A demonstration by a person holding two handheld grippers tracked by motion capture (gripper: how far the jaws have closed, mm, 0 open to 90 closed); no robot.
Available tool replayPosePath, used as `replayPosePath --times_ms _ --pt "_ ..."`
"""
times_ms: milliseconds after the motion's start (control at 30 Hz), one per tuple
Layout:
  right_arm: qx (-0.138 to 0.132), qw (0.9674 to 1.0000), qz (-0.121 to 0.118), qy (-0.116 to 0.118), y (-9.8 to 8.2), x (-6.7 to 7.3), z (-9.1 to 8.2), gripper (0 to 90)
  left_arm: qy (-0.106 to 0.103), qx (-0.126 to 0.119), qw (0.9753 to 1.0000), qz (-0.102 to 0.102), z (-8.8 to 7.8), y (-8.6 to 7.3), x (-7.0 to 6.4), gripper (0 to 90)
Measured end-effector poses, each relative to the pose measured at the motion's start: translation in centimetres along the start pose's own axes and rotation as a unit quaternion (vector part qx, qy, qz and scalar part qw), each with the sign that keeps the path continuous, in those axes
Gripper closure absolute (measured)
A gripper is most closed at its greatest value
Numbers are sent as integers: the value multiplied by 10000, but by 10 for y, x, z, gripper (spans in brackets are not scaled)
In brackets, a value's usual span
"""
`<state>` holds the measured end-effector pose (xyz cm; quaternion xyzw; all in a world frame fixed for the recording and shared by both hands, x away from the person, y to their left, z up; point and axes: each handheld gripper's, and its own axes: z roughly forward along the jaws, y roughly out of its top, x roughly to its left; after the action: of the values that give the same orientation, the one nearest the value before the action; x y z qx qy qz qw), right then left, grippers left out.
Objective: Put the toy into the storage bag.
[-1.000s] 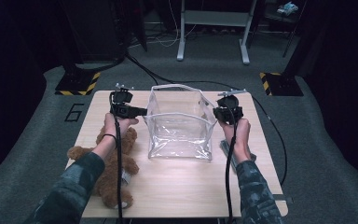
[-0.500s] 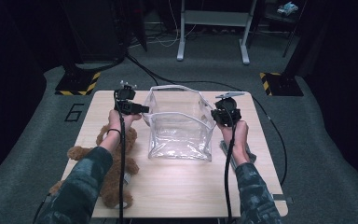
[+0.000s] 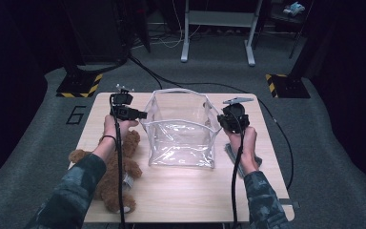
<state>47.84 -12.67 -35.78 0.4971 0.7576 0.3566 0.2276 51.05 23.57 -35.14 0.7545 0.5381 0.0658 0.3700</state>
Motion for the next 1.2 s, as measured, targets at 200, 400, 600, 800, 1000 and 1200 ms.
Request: replayPosePath --times_ms 200,400,600,800,1000,1200 --pt "-159 9998 12 95 0 2 -11 584 30 -244 9996 -132 -12 -1 7 479" --pt "-347 9992 47 192 -9 -7 -40 313 119 -594 9979 -250 -40 -4 19 269" --pt "-297 9992 59 265 -45 -7 -54 176 267 -503 9981 -213 -56 -18 30 171" --pt "-123 9989 224 385 -94 -2 -41 95 490 -334 9982 -95 -59 -29 35 112" --pt "22 9996 34 262 -138 11 -19 11 629 -311 9975 -73 -61 -40 35 76" --pt "97 9996 -73 265 -174 21 -2 0 829 -233 9963 -64 -65 -53 45 42"
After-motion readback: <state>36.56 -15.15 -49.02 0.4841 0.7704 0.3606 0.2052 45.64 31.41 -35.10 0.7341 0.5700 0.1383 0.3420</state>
